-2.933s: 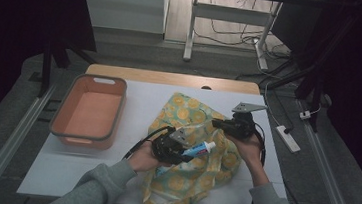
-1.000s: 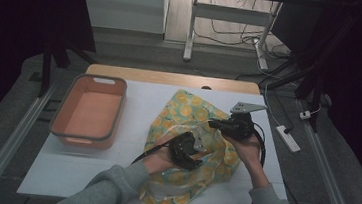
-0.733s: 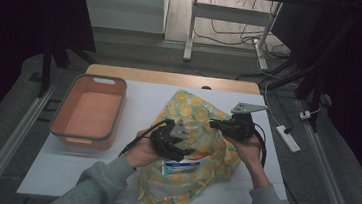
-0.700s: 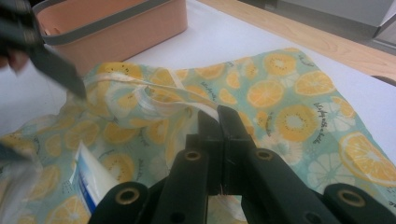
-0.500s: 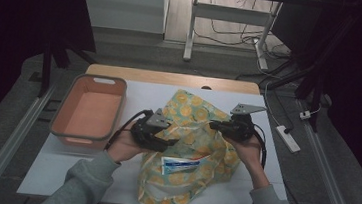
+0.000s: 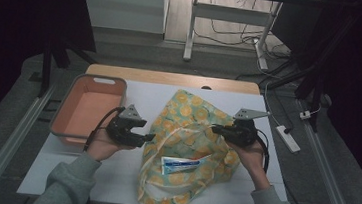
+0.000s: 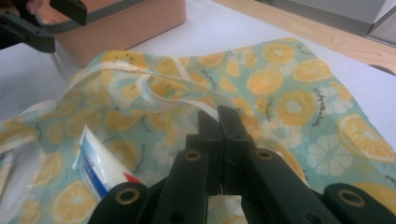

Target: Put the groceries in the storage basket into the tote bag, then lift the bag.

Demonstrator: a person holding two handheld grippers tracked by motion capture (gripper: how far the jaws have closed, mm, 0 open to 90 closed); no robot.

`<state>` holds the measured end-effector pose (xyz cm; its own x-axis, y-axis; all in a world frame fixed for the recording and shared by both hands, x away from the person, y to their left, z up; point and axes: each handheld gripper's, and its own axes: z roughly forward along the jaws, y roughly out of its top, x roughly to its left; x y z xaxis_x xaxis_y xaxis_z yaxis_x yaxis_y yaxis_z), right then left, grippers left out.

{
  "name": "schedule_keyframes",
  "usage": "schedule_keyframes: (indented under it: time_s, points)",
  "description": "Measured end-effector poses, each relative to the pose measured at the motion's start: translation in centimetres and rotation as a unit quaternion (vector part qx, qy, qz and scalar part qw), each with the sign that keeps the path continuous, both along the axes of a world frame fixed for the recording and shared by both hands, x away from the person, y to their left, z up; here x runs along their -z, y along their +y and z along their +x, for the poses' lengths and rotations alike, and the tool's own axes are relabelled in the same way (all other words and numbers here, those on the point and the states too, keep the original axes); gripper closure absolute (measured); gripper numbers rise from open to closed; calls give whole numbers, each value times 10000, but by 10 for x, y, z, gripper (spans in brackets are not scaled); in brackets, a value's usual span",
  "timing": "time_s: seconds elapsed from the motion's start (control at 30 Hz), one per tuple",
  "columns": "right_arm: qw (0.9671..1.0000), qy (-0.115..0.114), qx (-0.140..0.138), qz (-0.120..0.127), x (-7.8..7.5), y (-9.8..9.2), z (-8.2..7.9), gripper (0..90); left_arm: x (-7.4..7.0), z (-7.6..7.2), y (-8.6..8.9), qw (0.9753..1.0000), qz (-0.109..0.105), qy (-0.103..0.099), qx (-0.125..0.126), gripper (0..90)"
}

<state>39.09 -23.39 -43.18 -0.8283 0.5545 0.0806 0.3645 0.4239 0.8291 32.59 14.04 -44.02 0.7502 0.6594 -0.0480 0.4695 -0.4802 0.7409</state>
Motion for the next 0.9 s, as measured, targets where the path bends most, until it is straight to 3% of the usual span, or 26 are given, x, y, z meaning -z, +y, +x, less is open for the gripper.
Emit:
schedule_keyframes:
  time_s: [0.17, 0.4, 0.9]
  points:
    - [10000, -45, 34, -46, 1, -6, -11, 886, 2, -5, 9, 10000, 8, 33, -61, 385]
    - [10000, -31, 48, -51, 3, -8, -13, 886, 7, -6, 16, 9998, 15, 118, -134, 384]
    - [9999, -56, 102, -96, 4, -11, -13, 885, 10, -16, -26, 9988, 182, 166, 422, 342]
